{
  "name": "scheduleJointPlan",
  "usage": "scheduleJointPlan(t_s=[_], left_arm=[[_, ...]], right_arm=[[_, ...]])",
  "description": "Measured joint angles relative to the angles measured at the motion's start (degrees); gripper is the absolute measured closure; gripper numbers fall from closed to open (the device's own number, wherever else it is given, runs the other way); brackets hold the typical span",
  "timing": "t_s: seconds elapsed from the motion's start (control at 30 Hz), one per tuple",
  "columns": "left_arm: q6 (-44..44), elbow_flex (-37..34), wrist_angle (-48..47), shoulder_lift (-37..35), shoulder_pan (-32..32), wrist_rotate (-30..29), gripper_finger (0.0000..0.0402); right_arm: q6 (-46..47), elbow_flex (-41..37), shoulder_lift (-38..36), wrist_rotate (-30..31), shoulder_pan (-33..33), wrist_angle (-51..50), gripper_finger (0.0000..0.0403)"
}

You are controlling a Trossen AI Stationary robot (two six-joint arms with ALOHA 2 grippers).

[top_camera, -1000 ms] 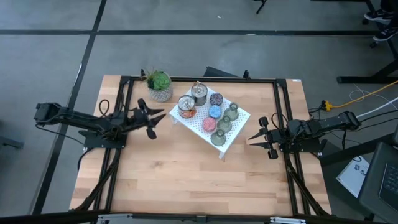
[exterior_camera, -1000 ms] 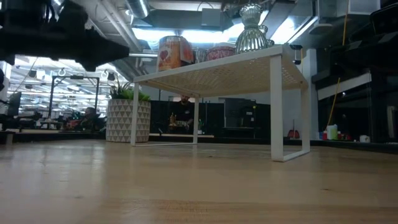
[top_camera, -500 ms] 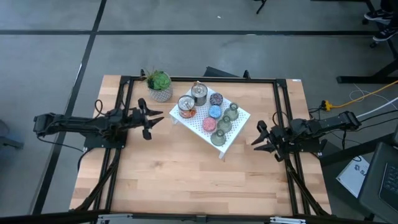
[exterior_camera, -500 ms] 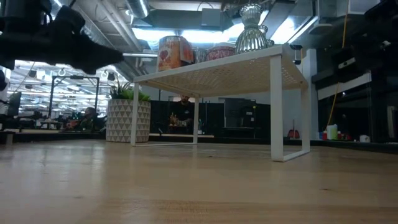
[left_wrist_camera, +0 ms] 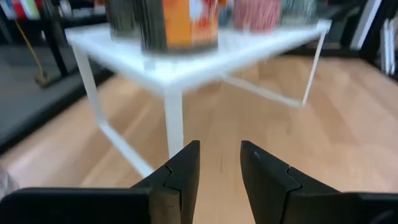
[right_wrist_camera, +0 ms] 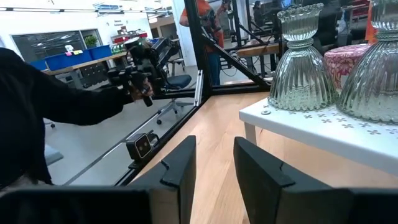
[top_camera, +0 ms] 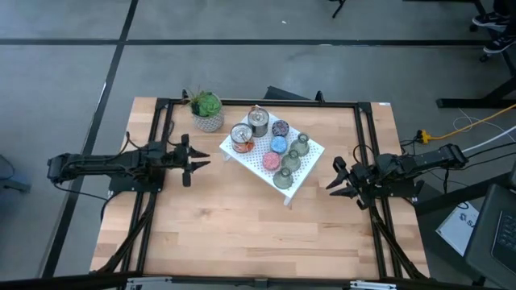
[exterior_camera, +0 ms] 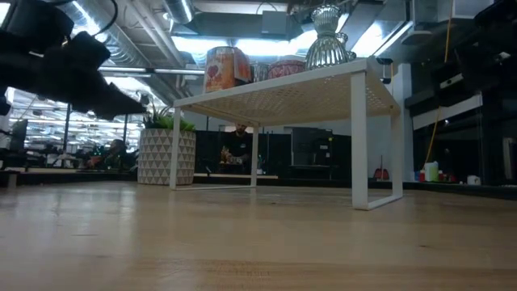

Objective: Pick & Place candle stick holders
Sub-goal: Return to Home Position

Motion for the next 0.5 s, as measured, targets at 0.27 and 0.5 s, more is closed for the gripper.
scheduleJointPlan(t_s=[0.27, 0.5], left_arm=[[-4.0, 0.0, -4.0, 0.0, 0.0, -0.3, 0.0291], [-4.0, 0.0, -4.0, 0.0, 0.0, -0.5, 0.0293]], right_arm=[[0.0, 0.0, 0.0, 0.0, 0.0, 0.0, 0.0291], [0.0, 0.0, 0.0, 0.0, 0.0, 0.0, 0.0291]])
